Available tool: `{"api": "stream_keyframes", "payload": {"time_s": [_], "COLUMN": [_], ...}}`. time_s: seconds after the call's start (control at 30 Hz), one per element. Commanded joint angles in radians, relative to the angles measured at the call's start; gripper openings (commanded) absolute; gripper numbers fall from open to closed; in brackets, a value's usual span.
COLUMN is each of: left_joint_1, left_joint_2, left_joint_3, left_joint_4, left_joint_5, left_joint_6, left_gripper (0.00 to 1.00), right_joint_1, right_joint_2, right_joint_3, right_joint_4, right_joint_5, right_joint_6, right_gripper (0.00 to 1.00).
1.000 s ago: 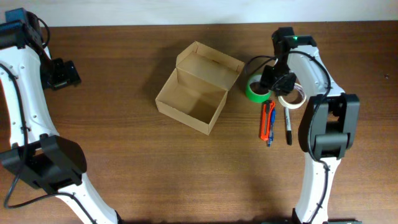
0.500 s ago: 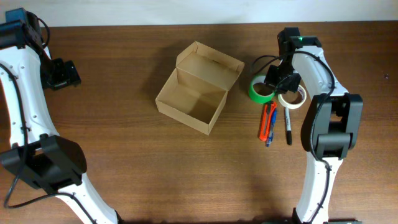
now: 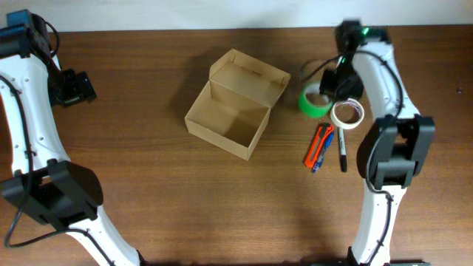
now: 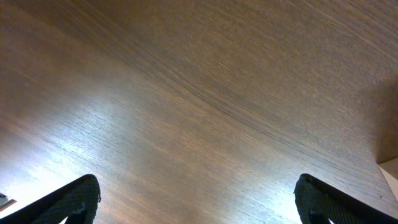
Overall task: Pack container
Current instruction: 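Carry the green tape roll into the box and lower it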
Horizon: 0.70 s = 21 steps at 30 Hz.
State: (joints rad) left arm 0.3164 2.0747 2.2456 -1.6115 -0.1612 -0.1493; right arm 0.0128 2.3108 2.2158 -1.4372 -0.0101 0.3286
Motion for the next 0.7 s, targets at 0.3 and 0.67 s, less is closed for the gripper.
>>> {"api": "stream_keyframes", "payload": {"time_s": [0.3, 0.67], "left_joint_1": [0.003, 0.003], "left_joint_2": [0.007, 0.007], "left_joint_3": [-0.008, -0.008], "left_joint_4": [-0.001, -0.001], "left_joint_5": [-0.003, -0.003], "left_joint_6": [0.013, 0.013], "left_gripper": [1.0, 1.0], "right_joint_1": [0.272, 0.576], "right_joint_2": [-0.083, -0.064], "right_joint_3": [0.793, 0.45], "right_joint_4": [-0.261, -0.18], "right_joint_5": [-0.032, 0.138], "right_joint_6": [-0.194, -0.246], "right_gripper": [0.04, 0.04]}}
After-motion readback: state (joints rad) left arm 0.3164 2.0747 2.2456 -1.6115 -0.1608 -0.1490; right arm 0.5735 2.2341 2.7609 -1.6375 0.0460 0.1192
